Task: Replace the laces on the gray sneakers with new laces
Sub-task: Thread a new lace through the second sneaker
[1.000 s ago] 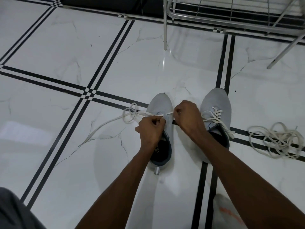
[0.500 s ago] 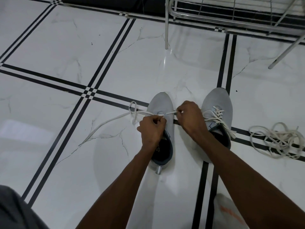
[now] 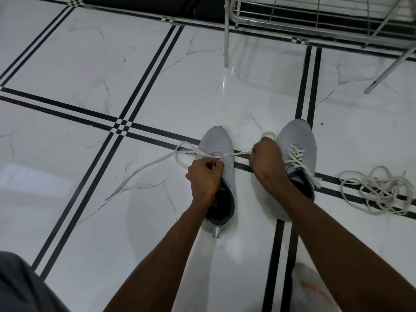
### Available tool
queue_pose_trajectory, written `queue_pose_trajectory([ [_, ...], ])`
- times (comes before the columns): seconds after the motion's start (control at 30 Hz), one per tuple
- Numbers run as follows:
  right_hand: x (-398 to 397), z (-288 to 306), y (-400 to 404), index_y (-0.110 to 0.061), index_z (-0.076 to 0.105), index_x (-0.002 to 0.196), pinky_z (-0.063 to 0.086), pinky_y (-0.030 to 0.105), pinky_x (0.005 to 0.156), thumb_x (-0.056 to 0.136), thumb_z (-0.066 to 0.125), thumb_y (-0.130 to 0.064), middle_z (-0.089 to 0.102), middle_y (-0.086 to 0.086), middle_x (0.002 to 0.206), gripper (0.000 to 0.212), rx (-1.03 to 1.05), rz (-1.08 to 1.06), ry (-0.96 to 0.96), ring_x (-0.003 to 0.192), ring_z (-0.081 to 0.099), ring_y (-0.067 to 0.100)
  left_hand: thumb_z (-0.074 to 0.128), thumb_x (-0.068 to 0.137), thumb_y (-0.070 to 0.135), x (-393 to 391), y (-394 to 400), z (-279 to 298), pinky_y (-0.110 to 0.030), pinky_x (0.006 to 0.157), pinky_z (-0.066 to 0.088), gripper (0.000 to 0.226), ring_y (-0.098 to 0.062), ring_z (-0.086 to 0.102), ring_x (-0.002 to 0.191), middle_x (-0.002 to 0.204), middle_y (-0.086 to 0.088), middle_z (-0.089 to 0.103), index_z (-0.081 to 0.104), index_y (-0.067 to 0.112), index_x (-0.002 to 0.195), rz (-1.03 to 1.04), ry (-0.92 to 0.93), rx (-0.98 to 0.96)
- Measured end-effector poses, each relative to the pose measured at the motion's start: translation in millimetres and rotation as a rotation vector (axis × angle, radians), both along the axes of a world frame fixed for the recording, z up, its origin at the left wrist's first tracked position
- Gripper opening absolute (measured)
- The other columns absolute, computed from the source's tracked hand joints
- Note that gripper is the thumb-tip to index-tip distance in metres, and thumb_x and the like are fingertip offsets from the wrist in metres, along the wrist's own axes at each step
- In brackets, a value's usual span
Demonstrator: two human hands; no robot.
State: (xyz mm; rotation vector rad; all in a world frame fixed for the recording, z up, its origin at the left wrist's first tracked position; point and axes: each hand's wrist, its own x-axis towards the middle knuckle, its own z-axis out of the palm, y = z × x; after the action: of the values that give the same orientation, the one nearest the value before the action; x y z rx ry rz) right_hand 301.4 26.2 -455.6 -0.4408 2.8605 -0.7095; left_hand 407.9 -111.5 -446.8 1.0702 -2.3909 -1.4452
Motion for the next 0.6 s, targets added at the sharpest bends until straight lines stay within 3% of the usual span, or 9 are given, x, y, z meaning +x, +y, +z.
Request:
queue_pose_trajectory([
  [0.07, -7.6, -2.2, 10.9, 0.001, 0.058, 0.090, 0.042, 0.031, 0.072, 0.090, 0.051, 0.003, 0.055, 0.025, 0.103, 0.007, 0.040, -0.050, -0.021, 0.094, 0.057, 0.037, 0.066, 0.086, 0.031, 1.7, -1.0, 2.6, -0.052, 0.089, 0.054, 0.020, -0.014, 0.067, 0.067, 0.061, 0.012, 0.068, 0.075, 0.024, 0.070, 0.022, -0.003, 0.007],
  [0.13, -6.1, 8.8, 2.7, 0.005, 0.063, 0.117, 0.041, 0.013, 0.077, 0.092, 0.054, 0.004, 0.053, 0.019, 0.121, 0.026, -0.081, 0.072, -0.006, 0.100, 0.054, 0.026, 0.066, 0.086, 0.033, 0.2, -1.1, 2.2, -0.054, 0.090, 0.054, 0.018, -0.012, 0.066, 0.067, 0.061, 0.016, 0.066, 0.077, 0.026, 0.073, 0.017, -0.007, 0.007],
  [0.17, -3.3, 9.6, -5.1, 0.003, 0.064, 0.123, 0.042, 0.012, 0.080, 0.091, 0.058, 0.003, 0.055, 0.017, 0.123, 0.033, -0.125, 0.176, 0.014, 0.101, 0.056, 0.023, 0.066, 0.087, 0.034, -0.1, -0.8, 1.7, -0.055, 0.092, 0.053, 0.018, -0.013, 0.067, 0.069, 0.062, 0.018, 0.065, 0.078, 0.026, 0.076, 0.011, -0.014, 0.005],
  [0.27, 8.9, 7.7, -25.5, -0.003, 0.076, 0.104, 0.049, 0.035, 0.087, 0.089, 0.066, -0.006, 0.064, 0.015, 0.110, 0.019, -0.138, 0.358, 0.009, 0.099, 0.061, 0.027, 0.066, 0.091, 0.038, -1.3, -0.7, 4.4, -0.053, 0.096, 0.050, 0.021, -0.014, 0.068, 0.077, 0.069, 0.019, 0.064, 0.080, 0.023, 0.085, 0.002, -0.019, -0.018],
  [0.4, 7.4, 2.1, -19.8, 0.003, 0.069, 0.078, 0.047, 0.040, 0.070, 0.089, 0.056, 0.000, 0.059, 0.017, 0.086, 0.017, -0.062, 0.210, 0.025, 0.083, 0.060, 0.033, 0.065, 0.093, 0.030, 1.0, 0.8, 9.4, -0.036, 0.084, 0.033, 0.021, -0.010, 0.063, 0.075, 0.069, 0.013, 0.067, 0.079, 0.022, 0.080, -0.007, -0.027, -0.078],
  [0.5, -4.9, -5.2, 0.4, 0.006, 0.064, 0.097, 0.043, 0.034, 0.071, 0.091, 0.050, 0.002, 0.058, 0.024, 0.099, 0.015, 0.050, -0.022, -0.025, 0.093, 0.060, 0.040, 0.064, 0.092, 0.027, 3.1, 2.4, 10.7, -0.035, 0.081, 0.028, 0.021, -0.011, 0.063, 0.074, 0.069, 0.008, 0.071, 0.077, 0.024, 0.076, 0.010, -0.040, -0.080],
  [0.6, 0.3, -0.1, -5.6, -0.002, 0.065, 0.120, 0.047, 0.035, 0.084, 0.088, 0.058, 0.000, 0.057, 0.018, 0.125, 0.033, -0.083, 0.169, 0.057, 0.105, 0.056, 0.032, 0.064, 0.092, 0.030, 0.8, 3.9, 11.3, -0.037, 0.086, 0.034, 0.019, -0.012, 0.065, 0.077, 0.072, 0.009, 0.073, 0.078, 0.025, 0.079, 0.012, -0.044, -0.056],
])
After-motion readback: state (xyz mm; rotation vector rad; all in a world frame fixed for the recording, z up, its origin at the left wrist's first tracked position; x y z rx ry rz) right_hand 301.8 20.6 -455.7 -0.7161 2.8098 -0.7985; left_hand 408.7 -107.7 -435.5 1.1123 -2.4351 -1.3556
